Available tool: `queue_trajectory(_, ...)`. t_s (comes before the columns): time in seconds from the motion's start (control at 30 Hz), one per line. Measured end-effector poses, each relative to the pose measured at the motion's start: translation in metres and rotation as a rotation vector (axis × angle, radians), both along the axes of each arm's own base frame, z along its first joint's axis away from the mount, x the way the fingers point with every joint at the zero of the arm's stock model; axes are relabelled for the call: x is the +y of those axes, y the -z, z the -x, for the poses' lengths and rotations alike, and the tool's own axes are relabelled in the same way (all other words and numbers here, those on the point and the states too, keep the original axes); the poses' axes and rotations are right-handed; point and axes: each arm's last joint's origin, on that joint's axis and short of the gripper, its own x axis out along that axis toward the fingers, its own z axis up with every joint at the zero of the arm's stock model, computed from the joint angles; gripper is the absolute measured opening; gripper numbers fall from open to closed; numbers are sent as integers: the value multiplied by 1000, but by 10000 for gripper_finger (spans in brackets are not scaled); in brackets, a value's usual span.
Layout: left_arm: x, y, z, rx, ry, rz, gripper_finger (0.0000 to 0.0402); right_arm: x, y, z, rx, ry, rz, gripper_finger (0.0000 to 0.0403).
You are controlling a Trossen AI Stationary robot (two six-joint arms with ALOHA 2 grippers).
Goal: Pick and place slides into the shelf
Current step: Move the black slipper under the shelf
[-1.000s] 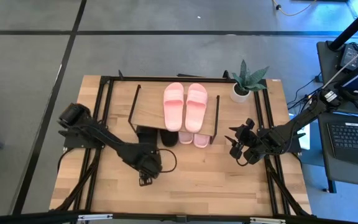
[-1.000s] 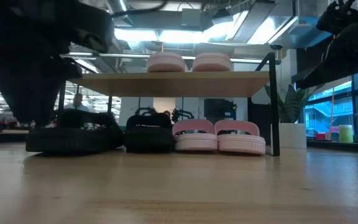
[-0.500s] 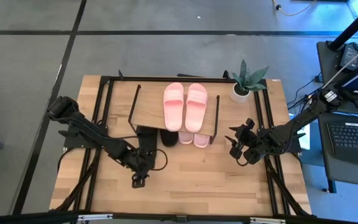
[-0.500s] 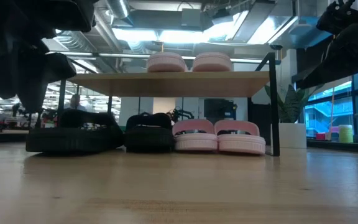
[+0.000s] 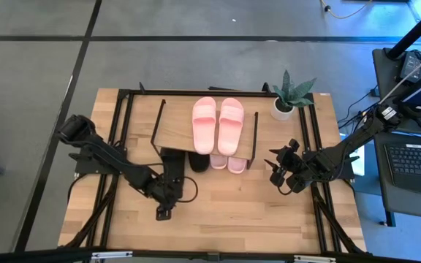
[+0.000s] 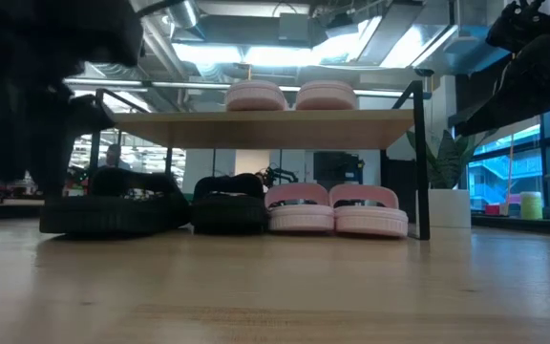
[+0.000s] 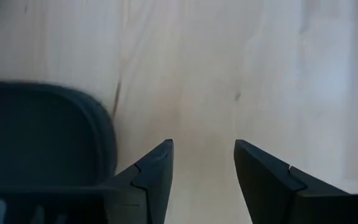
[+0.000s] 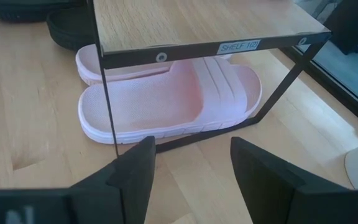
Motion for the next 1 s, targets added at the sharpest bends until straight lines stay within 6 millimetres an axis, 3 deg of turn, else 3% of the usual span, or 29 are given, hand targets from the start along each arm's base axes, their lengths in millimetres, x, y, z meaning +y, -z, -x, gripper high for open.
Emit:
queue_trajectory(0.47,8,24,3,131,-74,-168,161,0,0,0,-2,2,-2,210)
queue_trajectory(1.0,39,25,-4,138,-128,-348,161,0,0,0,-2,2,-2,210)
